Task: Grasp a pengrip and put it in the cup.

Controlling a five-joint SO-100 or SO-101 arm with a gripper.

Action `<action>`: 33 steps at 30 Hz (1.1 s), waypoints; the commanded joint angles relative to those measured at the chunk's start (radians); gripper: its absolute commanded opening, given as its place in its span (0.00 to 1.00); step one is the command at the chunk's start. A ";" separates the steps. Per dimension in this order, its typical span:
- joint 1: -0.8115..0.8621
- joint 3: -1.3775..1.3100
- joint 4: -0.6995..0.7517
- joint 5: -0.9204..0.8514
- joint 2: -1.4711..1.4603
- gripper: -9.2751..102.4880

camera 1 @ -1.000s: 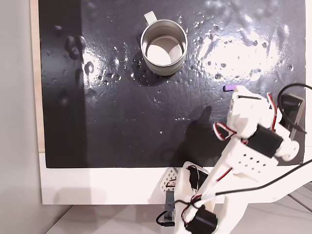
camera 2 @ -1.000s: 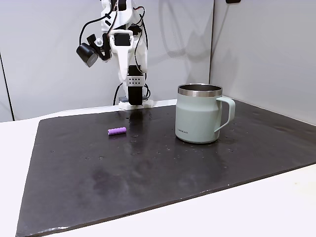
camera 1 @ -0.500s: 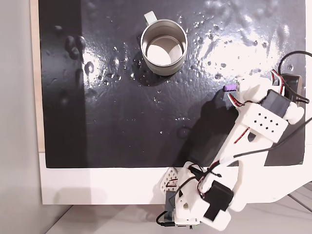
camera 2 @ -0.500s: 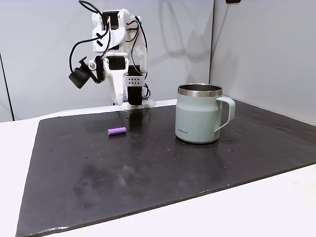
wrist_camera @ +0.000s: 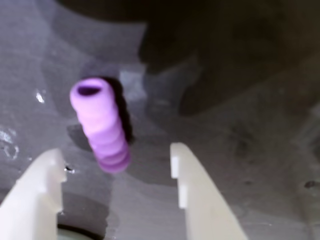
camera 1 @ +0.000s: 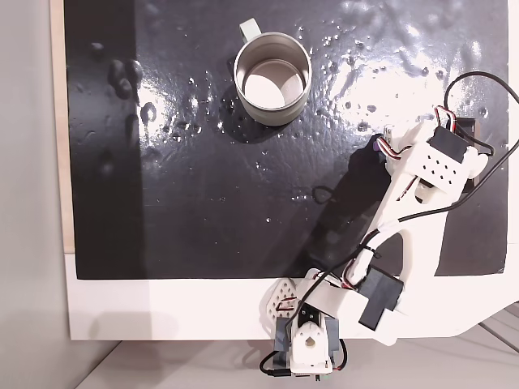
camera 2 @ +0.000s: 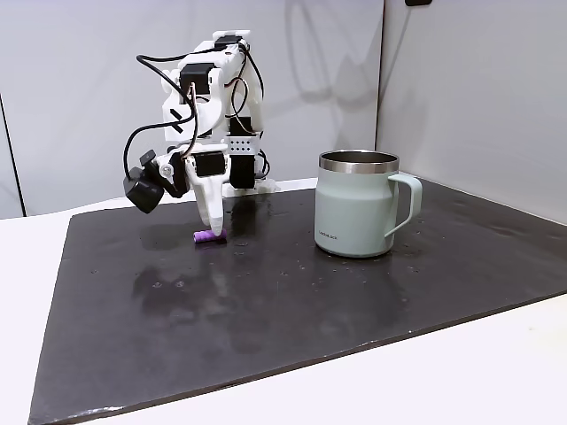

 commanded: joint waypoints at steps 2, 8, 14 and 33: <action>0.018 -0.080 -0.035 -0.023 -0.012 0.26; 0.026 -0.080 -0.040 -0.028 -0.054 0.19; 0.031 -0.077 -0.044 -0.028 -0.066 0.09; 0.011 -0.324 0.314 0.083 0.393 0.08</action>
